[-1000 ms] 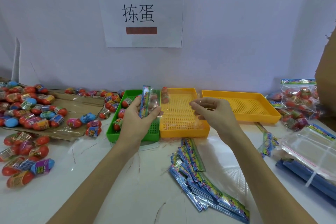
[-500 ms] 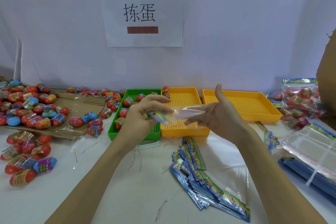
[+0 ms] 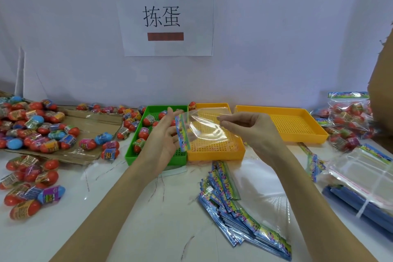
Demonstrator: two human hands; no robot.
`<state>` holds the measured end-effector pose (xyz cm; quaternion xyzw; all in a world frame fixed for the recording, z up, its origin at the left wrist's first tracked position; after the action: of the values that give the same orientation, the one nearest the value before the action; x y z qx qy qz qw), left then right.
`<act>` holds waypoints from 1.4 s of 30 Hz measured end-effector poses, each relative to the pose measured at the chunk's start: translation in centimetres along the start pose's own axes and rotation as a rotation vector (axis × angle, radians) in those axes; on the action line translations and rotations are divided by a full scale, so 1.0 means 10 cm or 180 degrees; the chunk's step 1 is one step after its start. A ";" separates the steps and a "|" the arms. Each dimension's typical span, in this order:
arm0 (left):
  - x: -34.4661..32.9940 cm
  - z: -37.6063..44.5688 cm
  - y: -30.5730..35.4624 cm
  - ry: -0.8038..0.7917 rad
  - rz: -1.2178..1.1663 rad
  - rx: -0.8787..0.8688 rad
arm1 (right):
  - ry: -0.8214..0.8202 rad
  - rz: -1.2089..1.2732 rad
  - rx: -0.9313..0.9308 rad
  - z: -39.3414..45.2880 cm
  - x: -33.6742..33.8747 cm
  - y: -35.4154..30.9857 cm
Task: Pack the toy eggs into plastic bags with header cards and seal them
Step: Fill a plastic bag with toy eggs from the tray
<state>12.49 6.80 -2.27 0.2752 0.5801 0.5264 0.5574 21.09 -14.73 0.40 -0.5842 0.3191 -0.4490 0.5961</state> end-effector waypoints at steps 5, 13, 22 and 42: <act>0.09 0.00 -0.02 -0.0055 0.1083 -0.0704 | -0.0562 0.0571 -0.0373 -0.03 -0.10 0.01; 0.08 0.00 0.02 -0.0367 0.1687 -0.1079 | -0.1255 0.1468 -0.1419 -0.06 -0.23 0.10; 0.11 0.01 0.10 -0.0417 0.1561 -0.1055 | -0.1287 0.1067 -0.1112 -0.04 -0.16 0.06; -0.11 -0.14 0.19 -0.0802 0.4022 -0.2621 | -0.0156 -0.1559 0.1004 -0.21 -0.53 -0.21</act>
<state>10.96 5.93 -0.36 0.3827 0.0015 0.8836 0.2699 16.76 -10.62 1.45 -0.5546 0.0804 -0.6094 0.5609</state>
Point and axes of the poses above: each hand's wrist, its own z-axis towards the middle knuckle, its own x-axis out of the back of the hand, y = z × x, the point moved 4 cm from there along z, towards the middle knuckle, and after that the axes turned 11 degrees about -x, right-handed, at the moved point
